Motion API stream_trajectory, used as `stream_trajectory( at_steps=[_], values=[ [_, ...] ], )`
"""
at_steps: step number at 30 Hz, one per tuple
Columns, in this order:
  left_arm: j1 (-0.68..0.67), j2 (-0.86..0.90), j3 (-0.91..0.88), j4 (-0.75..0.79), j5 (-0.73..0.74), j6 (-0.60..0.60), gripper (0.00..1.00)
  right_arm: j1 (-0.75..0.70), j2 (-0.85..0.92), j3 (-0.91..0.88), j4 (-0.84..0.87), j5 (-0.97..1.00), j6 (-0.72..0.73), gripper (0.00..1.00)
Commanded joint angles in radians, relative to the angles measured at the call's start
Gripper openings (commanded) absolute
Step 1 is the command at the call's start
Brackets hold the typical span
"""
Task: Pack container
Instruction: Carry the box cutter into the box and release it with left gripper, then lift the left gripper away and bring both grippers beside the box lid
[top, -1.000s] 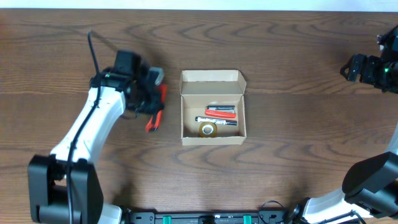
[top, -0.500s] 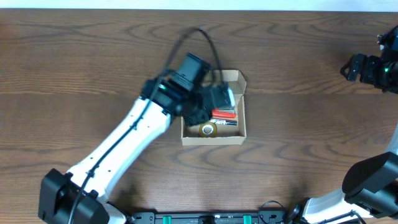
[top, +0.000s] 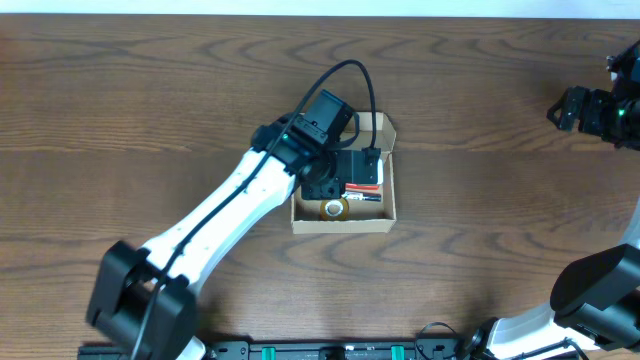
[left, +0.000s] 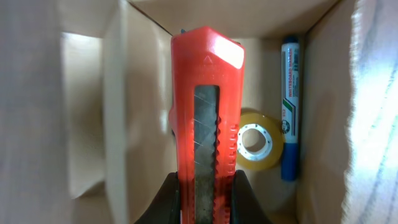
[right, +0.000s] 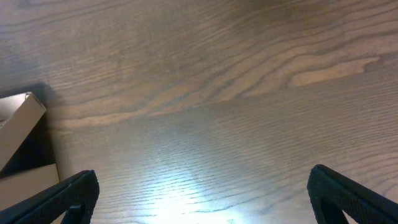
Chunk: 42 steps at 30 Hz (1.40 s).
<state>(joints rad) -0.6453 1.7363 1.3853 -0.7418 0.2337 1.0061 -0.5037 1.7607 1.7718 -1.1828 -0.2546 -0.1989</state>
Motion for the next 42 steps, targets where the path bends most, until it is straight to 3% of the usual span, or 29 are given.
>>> stream_trajectory(
  at_steps=[1, 8, 12, 14, 17, 21, 32, 39, 42],
  values=[
    [0.003, 0.050, 0.008, 0.017, 0.030, 0.022, 0.06, 0.008, -0.001, 0.001, 0.000, -0.012, 0.000, 0.99],
    [0.002, 0.136, 0.008, 0.042, 0.072, 0.010, 0.06, 0.008, -0.001, 0.001, 0.000, -0.012, 0.000, 0.99],
    [0.002, 0.182, 0.008, 0.041, 0.074, -0.010, 0.20, 0.008, -0.001, 0.001, 0.000, -0.012, 0.000, 0.99],
    [0.002, 0.199, 0.008, 0.040, 0.074, -0.022, 0.20, 0.008, -0.001, 0.001, -0.001, -0.012, 0.000, 0.99],
    [0.002, 0.209, 0.008, 0.039, 0.074, -0.045, 0.34, 0.008, -0.001, 0.001, -0.003, -0.012, 0.000, 0.99],
    [0.002, 0.209, 0.008, 0.039, 0.071, -0.045, 0.42, 0.008, -0.001, 0.001, -0.003, -0.012, 0.000, 0.99],
    [0.002, 0.145, 0.047, 0.031, 0.068, -0.135, 0.50, 0.008, -0.001, 0.001, -0.002, -0.012, 0.000, 0.99],
    [0.005, 0.031, 0.148, -0.062, -0.104, -0.244, 0.50, 0.008, -0.001, 0.001, -0.003, -0.013, 0.000, 0.99],
    [0.009, -0.025, 0.191, -0.118, -0.232, -0.307, 0.60, 0.008, -0.001, 0.001, -0.003, -0.042, 0.000, 0.99]
  ],
)
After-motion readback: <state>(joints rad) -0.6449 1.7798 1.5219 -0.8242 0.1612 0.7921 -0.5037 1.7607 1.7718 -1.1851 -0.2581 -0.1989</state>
